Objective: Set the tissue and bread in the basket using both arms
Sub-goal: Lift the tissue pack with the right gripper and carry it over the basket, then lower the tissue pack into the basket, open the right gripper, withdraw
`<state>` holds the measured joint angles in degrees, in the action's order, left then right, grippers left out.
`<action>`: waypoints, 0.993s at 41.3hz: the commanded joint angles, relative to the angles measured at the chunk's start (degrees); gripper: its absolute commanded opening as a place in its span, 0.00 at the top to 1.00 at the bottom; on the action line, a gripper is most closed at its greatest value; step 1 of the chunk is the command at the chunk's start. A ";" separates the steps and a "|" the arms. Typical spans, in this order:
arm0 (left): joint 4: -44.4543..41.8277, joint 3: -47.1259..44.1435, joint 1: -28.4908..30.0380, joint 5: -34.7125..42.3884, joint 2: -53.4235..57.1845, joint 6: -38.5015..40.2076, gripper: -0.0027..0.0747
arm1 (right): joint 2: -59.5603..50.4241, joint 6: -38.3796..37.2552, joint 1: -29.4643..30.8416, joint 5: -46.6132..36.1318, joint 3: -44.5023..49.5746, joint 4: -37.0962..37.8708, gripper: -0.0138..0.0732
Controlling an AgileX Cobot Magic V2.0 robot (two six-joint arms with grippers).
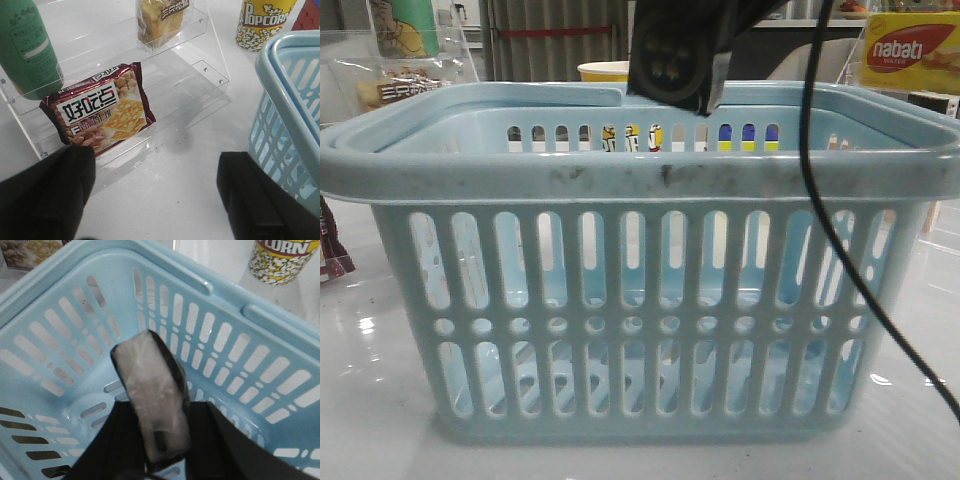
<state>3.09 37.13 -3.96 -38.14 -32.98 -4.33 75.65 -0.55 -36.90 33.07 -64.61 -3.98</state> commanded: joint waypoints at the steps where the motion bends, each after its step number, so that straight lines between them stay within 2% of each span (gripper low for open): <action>1: 0.65 1.63 -0.37 4.62 -0.53 0.23 0.24 | 0.95 0.55 -0.29 -5.38 -1.49 -0.06 0.54; 9: 0.65 1.30 -0.37 4.62 -0.53 0.23 0.24 | 3.09 0.55 -0.29 -5.58 -1.49 0.00 0.24; 12: 0.65 0.94 -0.37 4.78 -0.53 0.23 0.24 | 2.50 0.55 -0.29 -5.15 -1.49 0.05 0.18; 24: 0.65 0.18 -0.37 4.76 -0.59 0.23 0.24 | -7.42 0.55 -0.29 -1.74 -0.15 1.94 0.18; 41: 0.65 0.18 -0.37 7.40 -0.59 0.23 0.24 | -29.26 0.55 -0.29 5.49 12.59 2.60 0.18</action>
<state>3.09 35.66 -3.96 -36.44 -33.09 -4.33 50.56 -0.44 -37.17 40.09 -52.63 -2.10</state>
